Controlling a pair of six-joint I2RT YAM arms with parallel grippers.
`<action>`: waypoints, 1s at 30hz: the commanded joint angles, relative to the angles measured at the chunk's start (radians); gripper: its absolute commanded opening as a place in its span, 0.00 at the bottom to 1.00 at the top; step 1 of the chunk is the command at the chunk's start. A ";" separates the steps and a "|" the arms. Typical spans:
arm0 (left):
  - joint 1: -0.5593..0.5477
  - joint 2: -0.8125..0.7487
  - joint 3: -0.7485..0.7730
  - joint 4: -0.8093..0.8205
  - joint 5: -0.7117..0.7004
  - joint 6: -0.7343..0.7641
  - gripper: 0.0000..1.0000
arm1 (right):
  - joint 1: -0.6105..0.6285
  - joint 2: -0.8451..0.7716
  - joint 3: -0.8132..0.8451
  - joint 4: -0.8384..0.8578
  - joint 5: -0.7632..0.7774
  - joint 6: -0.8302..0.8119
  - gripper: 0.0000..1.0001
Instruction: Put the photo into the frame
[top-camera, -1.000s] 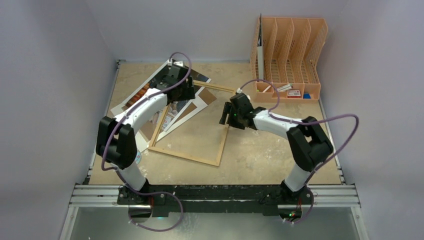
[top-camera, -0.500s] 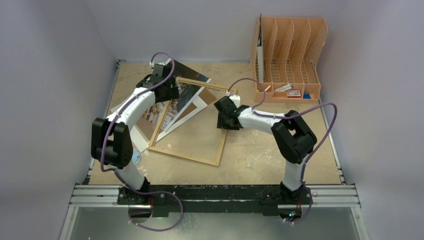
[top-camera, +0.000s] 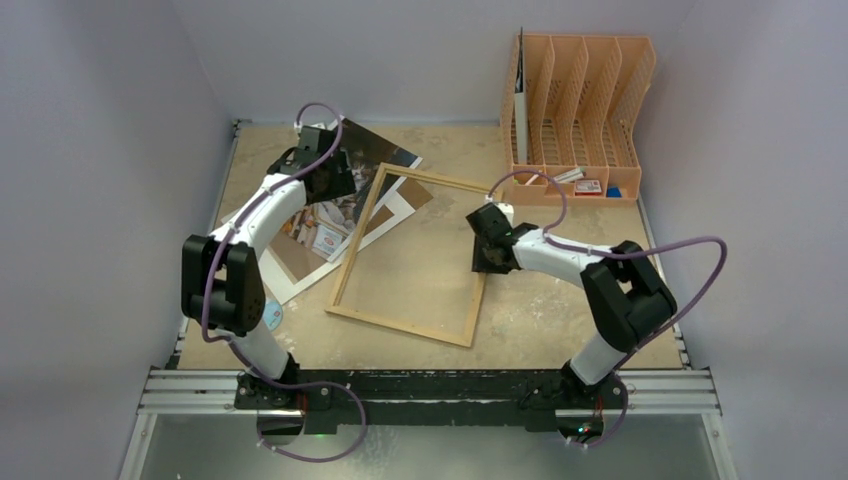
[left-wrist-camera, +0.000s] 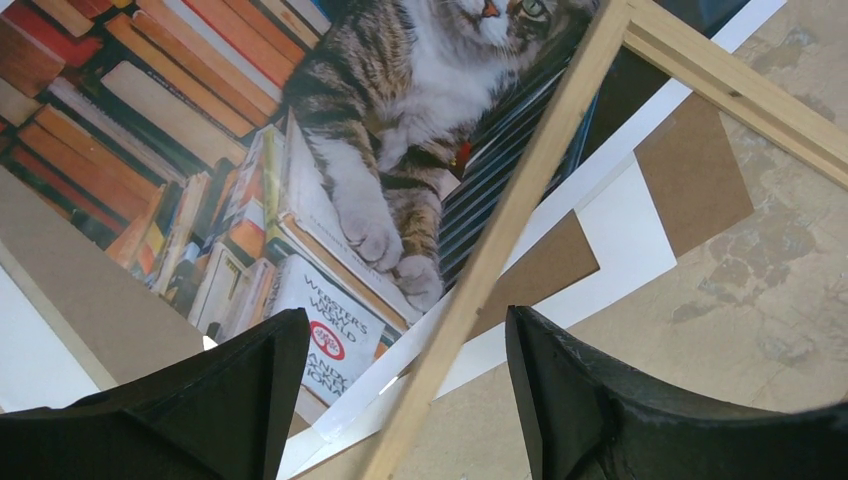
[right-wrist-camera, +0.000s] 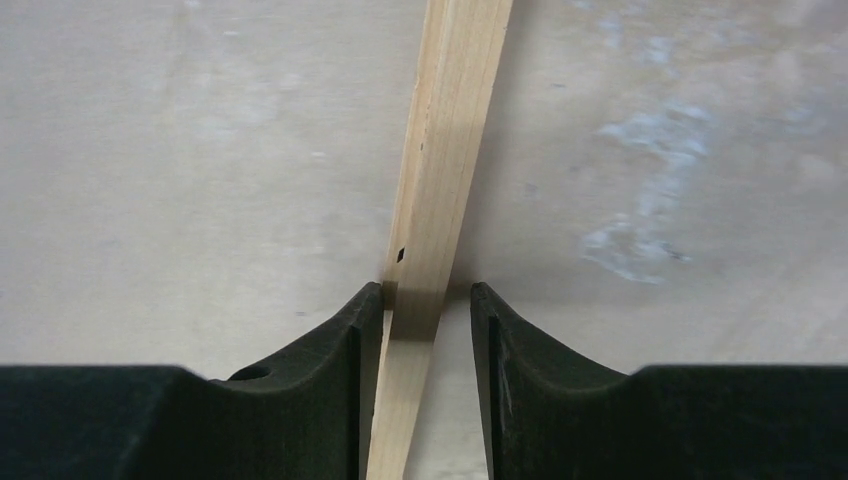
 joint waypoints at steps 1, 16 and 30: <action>0.010 0.021 -0.009 0.042 0.033 0.000 0.74 | -0.101 -0.062 -0.065 -0.066 -0.047 -0.112 0.38; 0.116 0.050 -0.016 0.025 0.007 -0.046 0.73 | -0.139 -0.093 0.192 -0.212 0.025 -0.154 0.69; 0.295 -0.006 -0.099 0.010 -0.082 -0.013 0.90 | -0.050 0.037 0.385 0.250 -0.527 0.059 0.68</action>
